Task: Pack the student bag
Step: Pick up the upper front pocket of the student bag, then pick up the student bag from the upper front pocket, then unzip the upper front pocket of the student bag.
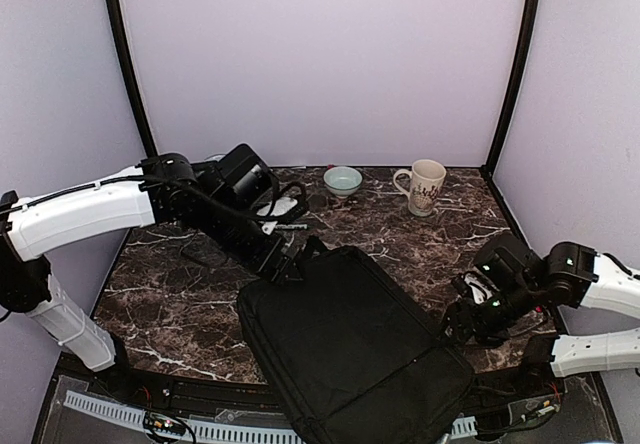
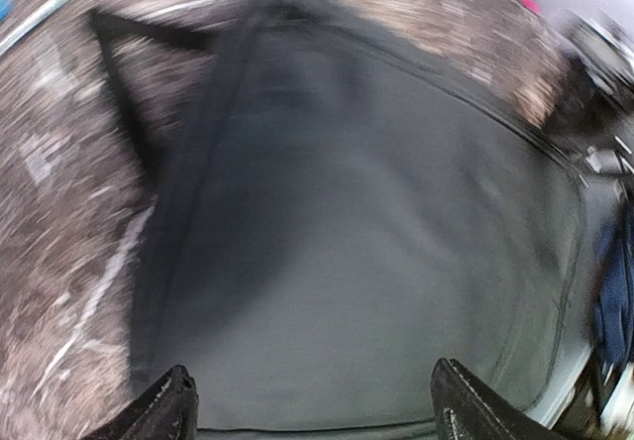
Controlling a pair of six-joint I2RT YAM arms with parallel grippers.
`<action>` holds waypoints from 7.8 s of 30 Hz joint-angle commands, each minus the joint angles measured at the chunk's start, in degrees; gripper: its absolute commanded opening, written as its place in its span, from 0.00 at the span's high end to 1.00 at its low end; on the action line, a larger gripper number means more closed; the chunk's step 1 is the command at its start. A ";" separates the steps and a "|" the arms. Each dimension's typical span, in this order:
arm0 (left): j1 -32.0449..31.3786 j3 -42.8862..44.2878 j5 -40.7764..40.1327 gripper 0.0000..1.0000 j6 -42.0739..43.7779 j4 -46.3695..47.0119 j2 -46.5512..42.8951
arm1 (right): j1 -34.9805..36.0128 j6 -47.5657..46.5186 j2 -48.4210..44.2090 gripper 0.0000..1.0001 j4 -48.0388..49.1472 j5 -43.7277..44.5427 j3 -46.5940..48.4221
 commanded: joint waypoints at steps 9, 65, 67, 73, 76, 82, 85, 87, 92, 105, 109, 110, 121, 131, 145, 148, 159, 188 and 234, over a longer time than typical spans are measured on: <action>-22.33 17.48 -11.99 0.15 15.86 1.91 11.96 | -0.13 -1.37 0.81 0.37 10.83 -1.49 -7.75; -29.67 9.95 -32.75 1.00 9.77 11.06 31.31 | -0.08 -3.88 4.70 0.31 11.04 5.17 -3.21; -28.85 9.17 -30.69 1.00 8.27 13.05 30.56 | -0.08 -4.05 4.04 0.31 11.18 4.71 -1.03; -24.25 3.63 -24.49 1.00 2.97 22.88 25.50 | -0.10 -3.85 2.79 0.33 13.40 2.40 3.38; -22.43 2.73 -20.76 1.00 1.70 26.47 24.85 | 0.00 -3.57 3.17 0.35 11.19 3.99 6.43; -21.56 4.29 -17.92 1.00 1.86 28.18 27.60 | -0.02 2.73 1.75 0.41 11.04 6.67 8.63; -21.09 5.27 -16.85 1.00 1.18 28.43 28.85 | 0.01 6.43 1.32 0.38 2.62 13.89 12.72; -20.45 5.50 -16.16 1.00 0.40 28.97 28.83 | 0.01 8.88 -0.22 0.33 -6.37 21.03 15.09; -18.27 4.96 -11.54 1.00 -3.33 32.67 27.88 | -0.09 12.43 -5.02 0.29 -11.59 25.55 16.91; -15.36 3.74 -3.01 1.00 -12.90 43.58 28.59 | -0.07 22.23 -5.57 0.41 16.02 15.30 6.12; -14.72 2.83 -1.65 1.00 -13.96 46.07 28.59 | -0.07 26.66 -5.54 0.48 19.65 17.67 2.43; -14.72 2.84 -1.52 1.00 -14.13 46.55 28.59 | -0.03 27.80 -5.83 0.50 21.11 18.01 1.19; -14.72 0.90 1.76 1.00 -14.88 53.44 27.67 | -0.17 39.32 -9.51 0.65 35.81 20.64 -14.04; -14.72 0.42 4.21 1.00 -14.22 56.05 26.69 | -0.17 42.51 -12.61 0.71 42.94 21.43 -22.27; -14.72 2.72 4.16 1.00 -14.24 55.46 26.66 | -0.17 35.94 -5.27 0.77 42.38 17.47 -19.06; -14.72 3.18 3.38 1.00 -14.03 54.45 26.45 | -0.17 34.99 -5.13 0.80 32.58 20.10 -15.84; -16.36 8.31 -1.02 1.00 -9.46 48.04 27.23 | -0.17 20.34 10.32 0.75 13.96 23.00 1.05; -20.08 9.94 -4.99 1.00 -5.70 43.02 25.45 | -0.17 -2.30 19.01 1.00 10.20 22.94 4.32; -19.37 9.62 -5.37 1.00 -5.87 43.47 27.01 | 8.93 -2.02 13.40 1.00 26.47 -13.22 10.38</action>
